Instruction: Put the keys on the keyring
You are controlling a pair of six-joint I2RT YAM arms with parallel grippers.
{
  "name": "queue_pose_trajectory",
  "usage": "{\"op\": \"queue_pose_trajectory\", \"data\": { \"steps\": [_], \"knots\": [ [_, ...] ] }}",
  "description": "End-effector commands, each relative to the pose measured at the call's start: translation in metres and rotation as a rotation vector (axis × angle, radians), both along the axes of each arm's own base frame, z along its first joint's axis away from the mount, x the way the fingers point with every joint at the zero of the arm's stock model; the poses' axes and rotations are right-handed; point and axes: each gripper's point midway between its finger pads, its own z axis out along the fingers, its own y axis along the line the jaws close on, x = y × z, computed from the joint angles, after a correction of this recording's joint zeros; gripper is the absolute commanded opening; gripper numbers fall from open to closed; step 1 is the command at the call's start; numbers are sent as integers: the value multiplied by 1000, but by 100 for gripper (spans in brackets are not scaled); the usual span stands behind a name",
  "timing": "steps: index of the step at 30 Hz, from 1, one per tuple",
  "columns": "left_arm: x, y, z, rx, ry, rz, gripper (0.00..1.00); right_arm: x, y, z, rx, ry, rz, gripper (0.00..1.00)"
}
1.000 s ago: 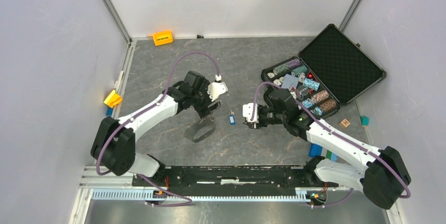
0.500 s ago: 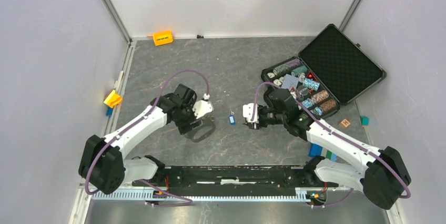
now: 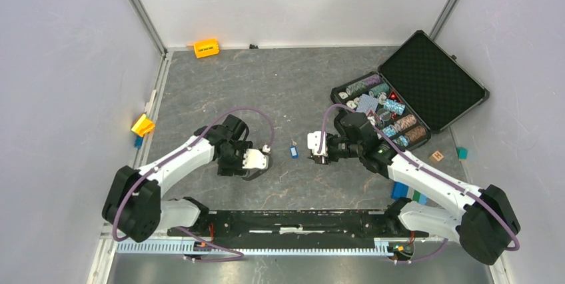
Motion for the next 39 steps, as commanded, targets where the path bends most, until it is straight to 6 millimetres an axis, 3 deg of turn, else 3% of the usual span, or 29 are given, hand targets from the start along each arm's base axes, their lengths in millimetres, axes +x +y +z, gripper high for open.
{"op": "queue_pose_trajectory", "data": {
  "steps": [1,11,21,33,39],
  "knots": [
    [7,-5,-10,11,12,-161,71,0,3,4,14,-13,19,50],
    [12,-6,-20,12,15,-251,64,-2,2,0,1,-2,30,50],
    [5,-1,-22,26,38,-265,43,-2,2,-3,-9,6,34,50],
    [-2,-5,-24,-4,56,-264,38,-1,2,-5,-16,12,31,50],
    [-4,-4,-23,-1,66,-260,24,-1,2,-7,-22,17,31,50]
  ]
}}
